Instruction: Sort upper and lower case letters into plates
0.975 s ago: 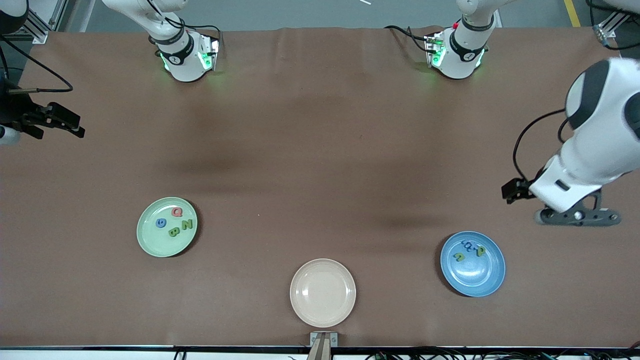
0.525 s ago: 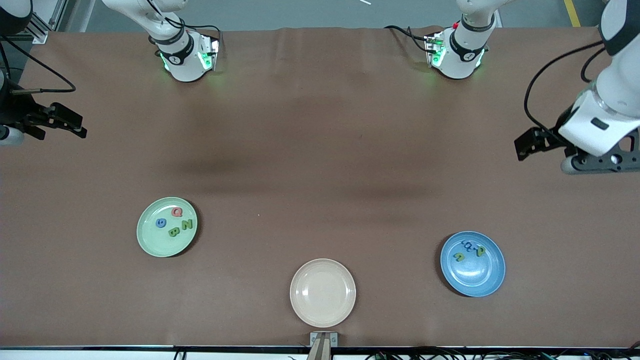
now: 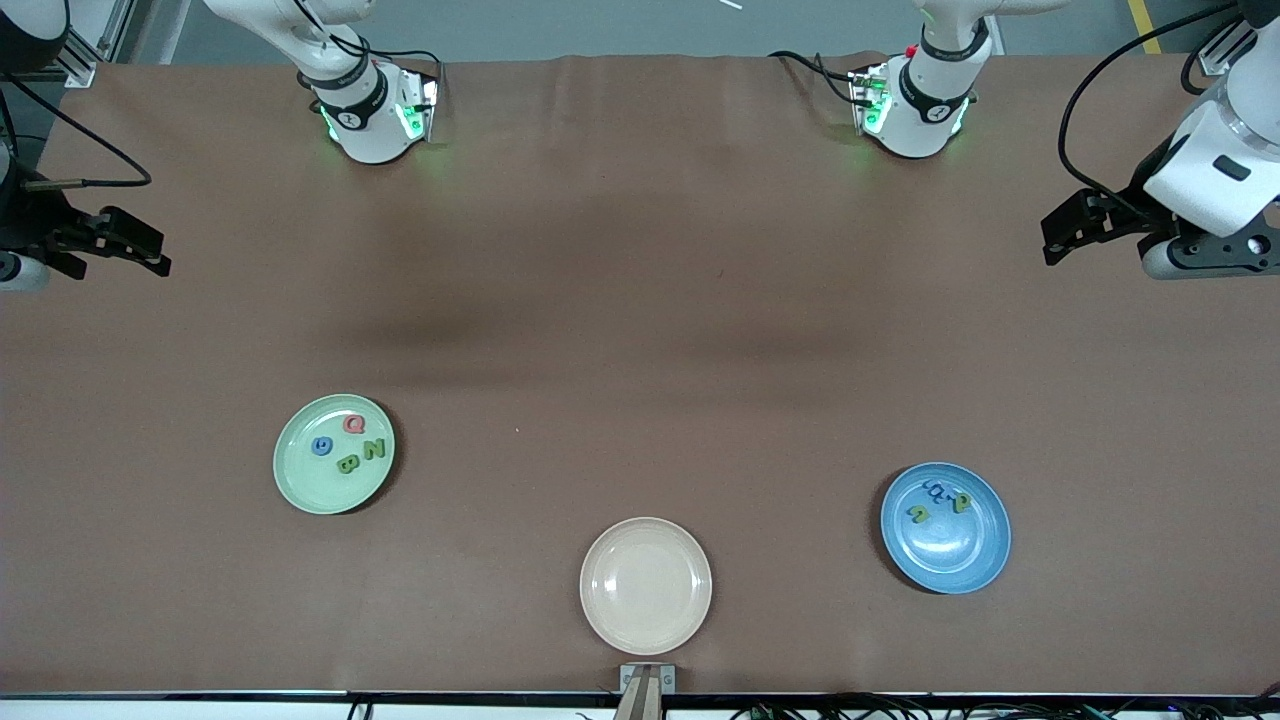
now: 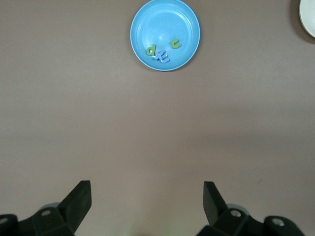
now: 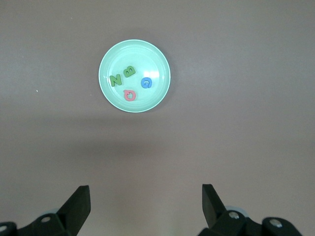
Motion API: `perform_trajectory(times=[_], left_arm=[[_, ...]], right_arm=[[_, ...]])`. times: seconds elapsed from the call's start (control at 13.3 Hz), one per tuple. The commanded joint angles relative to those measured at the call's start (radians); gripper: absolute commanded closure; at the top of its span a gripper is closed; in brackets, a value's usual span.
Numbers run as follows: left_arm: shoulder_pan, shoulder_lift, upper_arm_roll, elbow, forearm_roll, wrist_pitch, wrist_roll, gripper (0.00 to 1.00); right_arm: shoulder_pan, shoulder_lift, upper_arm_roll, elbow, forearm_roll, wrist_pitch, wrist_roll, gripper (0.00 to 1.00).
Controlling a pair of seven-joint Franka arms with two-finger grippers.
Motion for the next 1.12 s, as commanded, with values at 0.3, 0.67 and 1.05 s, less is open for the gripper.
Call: perform_trajectory(times=[0.3, 0.67, 1.05], left_arm=[[-0.027, -0.106, 0.014, -0.127, -0.022, 0.054, 0.032, 0.0], [-0.015, -0.113, 0.016, -0.104, -0.021, 0.037, 0.064, 0.0], [-0.013, -0.103, 0.016, -0.085, -0.018, 0.037, 0.058, 0.0]], right_arm=[[0.0, -0.024, 0.006, -0.025, -0.001, 0.009, 0.006, 0.0], [0.0, -0.023, 0.007, -0.025, 0.017, 0.013, 0.009, 0.0], [0.002, -0.024, 0.007, -0.025, 0.022, 0.019, 0.006, 0.0]])
